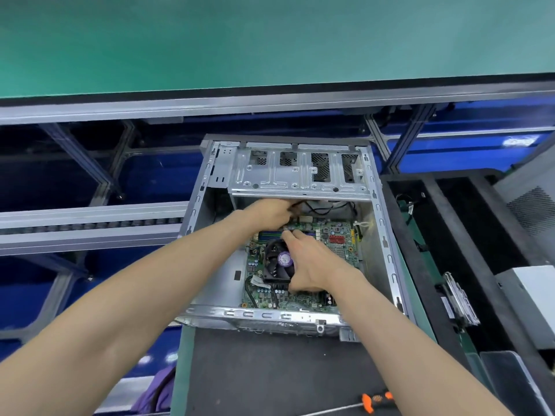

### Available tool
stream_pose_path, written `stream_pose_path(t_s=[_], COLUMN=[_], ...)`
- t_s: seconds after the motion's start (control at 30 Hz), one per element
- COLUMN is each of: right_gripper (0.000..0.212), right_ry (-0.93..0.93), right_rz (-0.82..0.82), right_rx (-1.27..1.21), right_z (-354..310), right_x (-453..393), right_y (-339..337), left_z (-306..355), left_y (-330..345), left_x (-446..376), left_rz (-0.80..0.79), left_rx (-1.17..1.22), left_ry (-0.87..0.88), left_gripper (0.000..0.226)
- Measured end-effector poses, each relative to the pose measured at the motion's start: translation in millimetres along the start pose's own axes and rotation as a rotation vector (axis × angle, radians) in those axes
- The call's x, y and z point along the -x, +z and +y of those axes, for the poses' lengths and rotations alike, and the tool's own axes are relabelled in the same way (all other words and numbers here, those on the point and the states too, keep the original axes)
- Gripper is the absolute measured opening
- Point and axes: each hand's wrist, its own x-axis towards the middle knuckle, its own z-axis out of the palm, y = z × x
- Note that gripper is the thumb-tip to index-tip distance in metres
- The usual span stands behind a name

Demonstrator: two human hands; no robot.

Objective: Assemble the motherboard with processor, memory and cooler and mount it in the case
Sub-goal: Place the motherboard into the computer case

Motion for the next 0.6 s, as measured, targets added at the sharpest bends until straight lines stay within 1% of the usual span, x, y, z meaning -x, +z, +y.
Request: stream_pose_path(t_s=[0.07, 0.13, 0.23, 0.27, 0.3, 0.33, 0.37, 0.4, 0.43, 0.47, 0.5, 0.53, 0.57, 0.6], right_gripper=[0.091, 0.092, 0.095, 0.097, 0.098, 0.094, 0.086, 0.071, 0.054, 0.038, 0.028, 0.023, 0.024, 0.031], right_ry=[0.012, 0.017, 0.034, 0.047, 0.067, 0.100, 0.149, 0.210, 0.293, 0.398, 0.520, 0.640, 0.730, 0.781], right_rz=[-0.022, -0.035, -0.039, -0.047, -0.054, -0.051, -0.023, 0.046, 0.152, 0.269, 0.386, 0.481, 0.538, 0.559], right_rx=[-0.001, -0.001, -0.030, -0.066, -0.134, -0.234, -0.344, -0.425, -0.471, -0.510, -0.590, -0.722, -0.881, -1.042], right_z=[-0.5, -1.2, -2.0, -1.0, -0.4, -0.4, -0.3, 0.5, 2.9, 6.0, 11.2, 16.6, 20.3, 22.3], right_x=[0.7, 0.9, 2.2, 3.3, 4.9, 7.7, 10.5, 13.3, 15.5, 17.5, 18.3, 17.9, 16.3, 14.2], right_y=[-0.7, -0.9, -3.5, -4.3, -5.8, -8.4, -12.0, -16.0, -19.9, -24.3, -28.6, -31.5, -32.9, -33.5], left_z=[-4.8, -6.9, -13.8, -17.6, -21.1, -23.7, -26.2, -28.4, -30.0, -32.0, -33.0, -33.6, -33.8, -33.9], left_y=[-2.2, -2.4, -4.8, -6.0, -6.7, -6.8, -5.6, -3.8, -2.2, 0.0, 1.8, 2.8, 3.1, 3.1], left_x=[12.3, 22.7, 36.1, 40.6, 45.1, 49.4, 53.0, 56.4, 58.5, 59.9, 61.2, 62.3, 63.8, 65.3], left_rz=[0.054, 0.063, 0.073, 0.054, 0.031, 0.013, 0.016, 0.040, 0.074, 0.106, 0.122, 0.129, 0.133, 0.135], left_rx=[0.075, 0.054, -0.057, -0.052, -0.032, -0.011, 0.006, 0.018, 0.020, 0.018, 0.018, 0.022, 0.024, 0.020], left_ry=[-0.006, -0.074, -0.227, -0.265, -0.293, -0.308, -0.315, -0.318, -0.327, -0.337, -0.353, -0.375, -0.396, -0.414], left_gripper=[0.039, 0.036, 0.014, 0.008, 0.008, 0.009, 0.007, 0.005, 0.004, 0.007, 0.013, 0.016, 0.015, 0.010])
